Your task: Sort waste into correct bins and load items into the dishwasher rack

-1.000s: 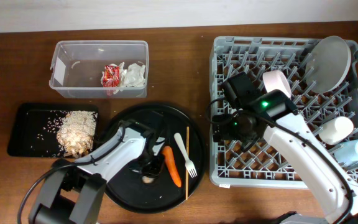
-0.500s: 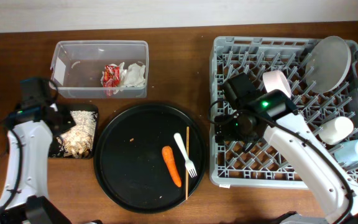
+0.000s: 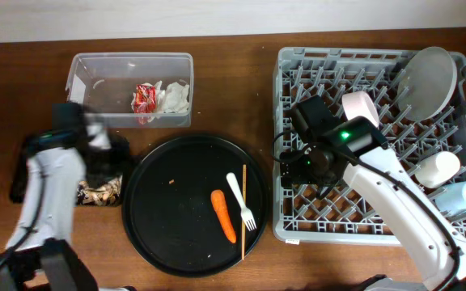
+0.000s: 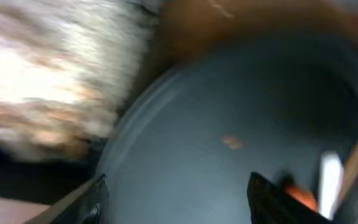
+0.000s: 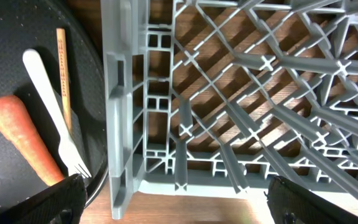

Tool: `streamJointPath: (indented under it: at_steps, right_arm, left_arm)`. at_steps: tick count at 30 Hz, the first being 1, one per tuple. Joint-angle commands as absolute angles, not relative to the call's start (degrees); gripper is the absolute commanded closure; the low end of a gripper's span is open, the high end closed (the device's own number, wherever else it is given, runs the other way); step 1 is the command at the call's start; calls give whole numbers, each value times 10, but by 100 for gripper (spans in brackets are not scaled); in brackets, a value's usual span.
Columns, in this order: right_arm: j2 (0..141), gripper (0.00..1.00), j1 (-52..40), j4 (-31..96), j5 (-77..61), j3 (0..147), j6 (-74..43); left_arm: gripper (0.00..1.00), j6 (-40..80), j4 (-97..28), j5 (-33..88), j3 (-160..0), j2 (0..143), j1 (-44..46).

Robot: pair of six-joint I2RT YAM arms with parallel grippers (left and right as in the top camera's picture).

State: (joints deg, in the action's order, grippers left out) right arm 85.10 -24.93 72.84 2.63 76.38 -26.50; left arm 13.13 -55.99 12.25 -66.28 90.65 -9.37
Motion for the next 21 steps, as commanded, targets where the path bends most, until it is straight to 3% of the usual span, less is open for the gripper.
streamJointPath:
  at_steps: [1,5,8,15,19,20,21]
  right_arm:
    - [842,3,-246,727,37,768,-262]
    - [842,3,-246,729,37,768,-261]
    - [842,4,-246,764,98,768,-291]
    - [842,2,-128,772,73,768,-274]
    - [842,2,-114,777,73,768,-264]
    - [842,2,-114,776,73,768,-264]
    - [842,2,-114,776,73,768,-264]
  left_arm:
    - [27,157,-578,157,-663,910,36]
    - [20,296,-526,157,-628,912,198]
    - [20,379,-471,157,-580,926,274]
    - [22,404,-449,152,-561,997,354]
    - [50,407,-439,115,-561,1016,359]
    - [70,407,-440,112,-561,1016,358]
    - [82,407,-444,102,-561,1016,359]
